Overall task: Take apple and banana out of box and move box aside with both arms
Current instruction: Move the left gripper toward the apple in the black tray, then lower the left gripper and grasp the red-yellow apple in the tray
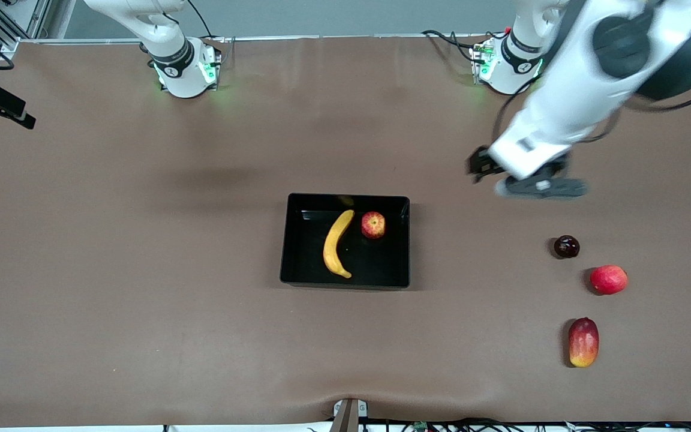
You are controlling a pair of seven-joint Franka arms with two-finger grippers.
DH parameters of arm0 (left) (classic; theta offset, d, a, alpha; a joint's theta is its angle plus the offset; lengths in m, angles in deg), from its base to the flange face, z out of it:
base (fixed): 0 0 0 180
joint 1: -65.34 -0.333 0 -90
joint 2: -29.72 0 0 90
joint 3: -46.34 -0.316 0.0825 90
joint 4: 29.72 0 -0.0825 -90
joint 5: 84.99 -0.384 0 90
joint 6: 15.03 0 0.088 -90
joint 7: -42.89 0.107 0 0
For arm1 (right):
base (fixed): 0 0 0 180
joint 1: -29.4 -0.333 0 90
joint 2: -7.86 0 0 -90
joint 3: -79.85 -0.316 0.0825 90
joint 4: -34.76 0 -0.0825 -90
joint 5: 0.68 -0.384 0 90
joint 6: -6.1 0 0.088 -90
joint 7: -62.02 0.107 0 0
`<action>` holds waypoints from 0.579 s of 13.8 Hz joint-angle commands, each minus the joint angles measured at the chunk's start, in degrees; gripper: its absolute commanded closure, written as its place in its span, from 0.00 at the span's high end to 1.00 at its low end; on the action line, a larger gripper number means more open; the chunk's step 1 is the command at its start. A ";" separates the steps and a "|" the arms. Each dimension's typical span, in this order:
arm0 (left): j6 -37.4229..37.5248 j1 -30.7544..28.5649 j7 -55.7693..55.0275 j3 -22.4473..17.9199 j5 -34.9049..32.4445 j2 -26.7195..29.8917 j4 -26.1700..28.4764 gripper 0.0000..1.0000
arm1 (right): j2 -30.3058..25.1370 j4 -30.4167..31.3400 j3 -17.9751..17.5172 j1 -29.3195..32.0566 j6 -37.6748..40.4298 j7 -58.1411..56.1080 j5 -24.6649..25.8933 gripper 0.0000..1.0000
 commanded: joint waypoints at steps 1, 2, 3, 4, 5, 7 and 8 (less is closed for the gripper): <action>-4.92 7.02 -11.86 0.16 -4.39 -6.48 -1.65 1.00 | -0.78 -0.30 0.05 0.10 0.48 -0.18 0.32 1.00; -6.77 8.79 -14.42 0.16 -4.93 -8.77 -2.00 1.00 | -0.87 -0.39 0.05 0.02 0.48 -0.18 0.32 1.00; -8.36 10.20 -15.67 0.16 -5.02 -10.70 -2.09 1.00 | -0.78 -0.82 0.05 0.10 0.48 -0.18 0.32 1.00; -10.46 11.26 -16.12 0.16 -5.02 -12.64 -2.00 1.00 | -0.78 -1.09 0.14 0.10 0.56 -0.18 0.32 1.00; -13.00 12.14 -16.29 0.16 -5.02 -14.74 -2.09 1.00 | -0.87 -1.09 0.05 0.19 0.48 -0.09 0.23 1.00; -17.14 14.33 -16.47 -0.02 -4.93 -18.70 -2.27 1.00 | -0.87 -1.09 0.05 0.28 0.48 -0.09 0.23 1.00; -18.55 15.13 -16.47 -0.02 -5.45 -20.55 -2.27 1.00 | -0.87 -1.09 0.05 0.28 0.48 -0.09 0.23 1.00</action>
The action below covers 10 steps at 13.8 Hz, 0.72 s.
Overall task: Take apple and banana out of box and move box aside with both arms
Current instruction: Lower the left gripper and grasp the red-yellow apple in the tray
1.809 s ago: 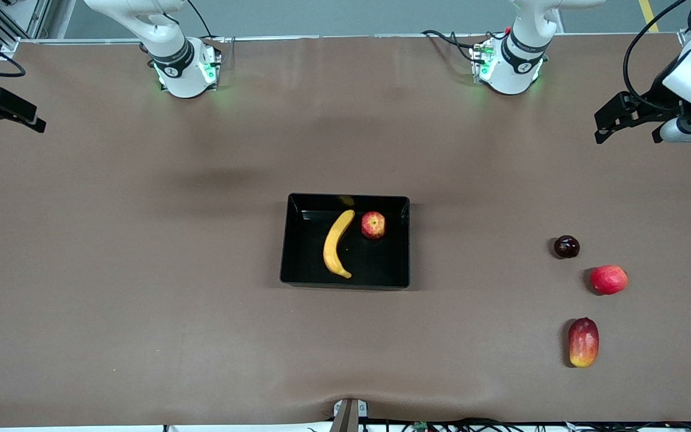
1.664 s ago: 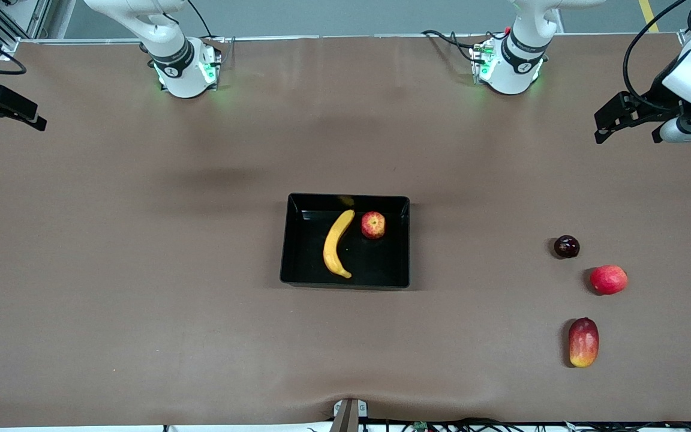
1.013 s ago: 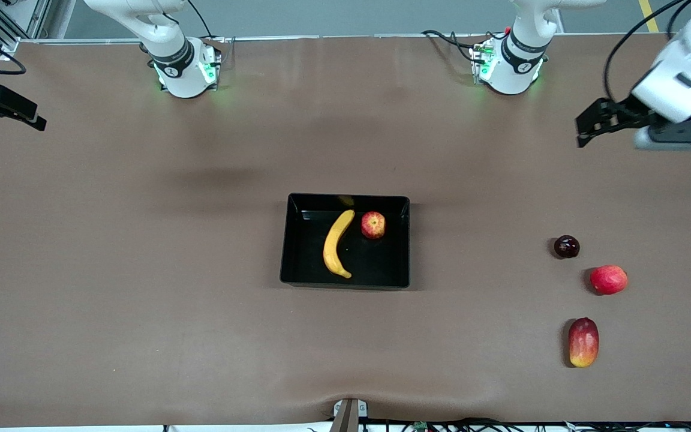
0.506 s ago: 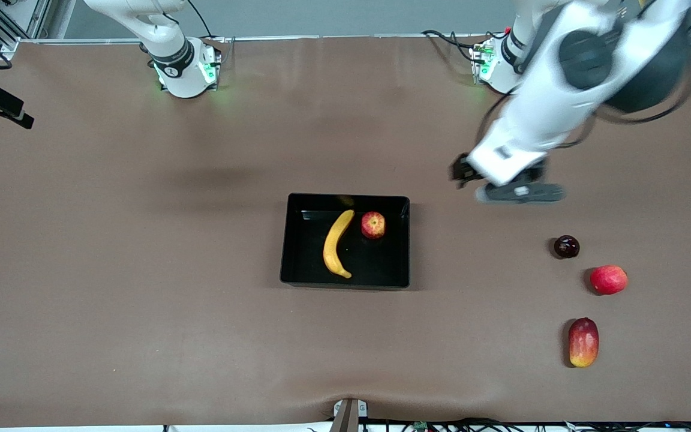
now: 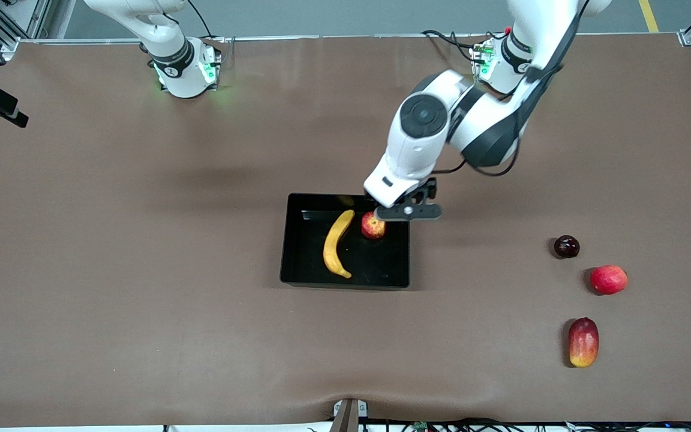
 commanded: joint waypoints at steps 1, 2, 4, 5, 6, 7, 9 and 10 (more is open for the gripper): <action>-3.53 2.11 -0.75 -0.27 -2.65 -5.17 -1.98 1.00 | -0.85 -0.03 -0.09 0.28 0.47 -0.09 0.23 1.00; -5.46 2.47 -1.36 -0.36 -3.71 -6.58 -1.98 1.00 | -0.85 -0.03 -0.09 0.28 0.47 -0.01 0.23 1.00; -8.89 3.34 -2.85 -0.36 -4.94 -9.65 -2.42 1.00 | -0.85 0.06 -0.09 0.28 0.47 0.00 0.15 1.00; -9.08 3.61 -3.03 -0.36 -5.38 -11.06 -2.95 1.00 | -0.85 0.06 -0.09 0.28 0.55 0.00 0.14 1.00; -9.17 3.96 -2.95 -0.36 -5.48 -12.03 -3.12 1.00 | -0.85 0.06 -0.09 0.28 0.55 0.00 0.14 1.00; -9.25 4.40 -2.95 -0.36 -6.00 -12.91 -3.13 1.00 | -0.85 0.06 -0.09 0.28 0.55 0.00 0.14 1.00; -9.61 4.58 -3.03 -0.36 -8.28 -13.70 -3.13 1.00 | -0.85 0.06 -0.09 0.20 0.47 0.17 0.06 1.00; -9.61 4.58 -3.03 -0.44 -8.38 -14.23 -3.13 1.00 | -0.85 0.06 -0.09 0.19 0.47 0.17 0.06 1.00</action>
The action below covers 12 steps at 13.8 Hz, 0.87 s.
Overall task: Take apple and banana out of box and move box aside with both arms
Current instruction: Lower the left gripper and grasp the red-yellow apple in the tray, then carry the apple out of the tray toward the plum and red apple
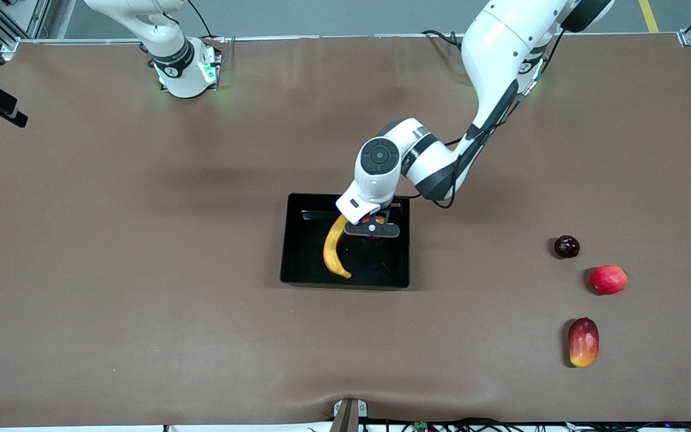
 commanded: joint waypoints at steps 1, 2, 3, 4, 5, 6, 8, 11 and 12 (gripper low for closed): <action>-0.05 0.60 -1.09 -0.41 -2.13 -1.81 -1.38 1.00 | -0.85 0.08 -0.11 0.28 0.51 0.16 0.06 1.00; -0.05 0.60 -1.09 -0.41 -2.56 -2.34 -1.38 0.96 | -0.85 0.08 -0.11 0.37 0.59 0.16 0.06 1.00; -0.05 0.60 -1.00 -0.41 -3.52 -2.61 -1.47 0.90 | -0.85 0.08 -0.11 0.28 0.60 0.08 0.06 1.00; -0.05 0.60 -1.00 -0.49 -4.14 -2.96 -1.47 0.79 | -1.03 0.08 -0.02 0.46 0.60 0.08 0.06 1.00; -0.05 0.52 -1.00 -0.49 -4.24 -3.40 -1.55 0.55 | -1.03 0.08 -0.02 0.46 0.60 0.08 0.06 1.00; -0.05 0.52 -0.74 -0.49 -4.32 -3.40 -1.99 0.23 | -0.85 0.17 -0.11 0.20 0.60 0.16 0.14 1.00; 0.83 0.78 -0.56 -0.67 -6.24 -2.96 -4.01 0.00 | -0.85 0.08 -0.02 0.46 0.51 -0.01 -0.03 1.00; 6.26 0.52 -0.47 -0.49 -7.23 -0.60 -7.34 0.00 | -0.85 0.08 -0.02 0.46 0.42 -0.01 -0.03 1.00; 8.98 0.08 -0.39 -0.41 -6.96 0.46 -8.83 0.00 | -0.77 0.08 0.06 0.55 0.59 -0.01 -0.03 1.00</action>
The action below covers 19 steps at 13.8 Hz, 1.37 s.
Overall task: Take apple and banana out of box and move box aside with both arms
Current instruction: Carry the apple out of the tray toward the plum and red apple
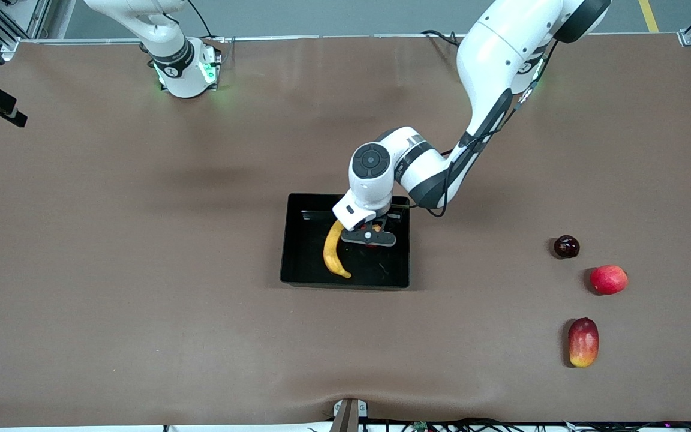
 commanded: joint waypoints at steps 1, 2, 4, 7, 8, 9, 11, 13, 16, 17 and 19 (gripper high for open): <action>7.42 -0.47 -0.13 -0.16 -0.64 3.43 -3.65 0.00 | -0.59 0.09 -0.06 0.78 0.68 -0.02 -0.03 1.00; 9.09 -1.78 1.09 -0.07 -0.37 4.57 -4.36 0.00 | 0.46 -0.26 -0.15 0.78 1.29 -0.02 -0.12 1.00; 9.90 -5.38 5.56 0.28 2.77 7.29 -4.54 0.00 | 3.18 -4.81 -0.15 0.87 4.79 -0.11 -0.03 1.00; 10.95 -13.02 16.79 0.28 4.55 10.82 -4.28 0.00 | 3.72 -6.32 -0.24 0.87 5.43 -0.11 -0.03 1.00; 11.74 -15.57 21.01 0.28 4.90 10.91 -4.28 0.00 | 3.63 -6.32 -0.32 0.96 5.34 -0.02 -0.03 1.00; 11.75 -17.86 24.88 0.19 6.03 10.91 -4.28 0.00 | 3.72 -6.32 -0.24 1.57 5.08 -0.02 -0.21 1.00; 11.75 -21.29 30.52 0.11 6.48 10.56 -4.10 0.00 | 4.42 -6.67 -0.15 1.84 4.90 -0.02 -0.12 1.00; 11.75 -24.89 34.39 0.02 5.70 10.56 -1.92 0.00 | 4.77 -7.03 -0.15 1.75 4.99 0.15 0.06 1.00; 8.69 -31.40 39.33 0.02 5.43 10.30 3.27 0.00 | 5.65 -7.20 -0.15 2.28 5.17 -0.11 0.58 1.00; 6.41 -32.89 39.42 -0.07 4.73 10.03 5.20 0.00 | 5.65 -7.20 -0.15 2.36 5.34 -0.11 0.50 1.00; -0.87 -34.31 39.33 -0.16 2.80 8.98 9.68 0.00 | 5.65 -7.20 -0.15 2.37 5.43 -0.19 0.41 1.00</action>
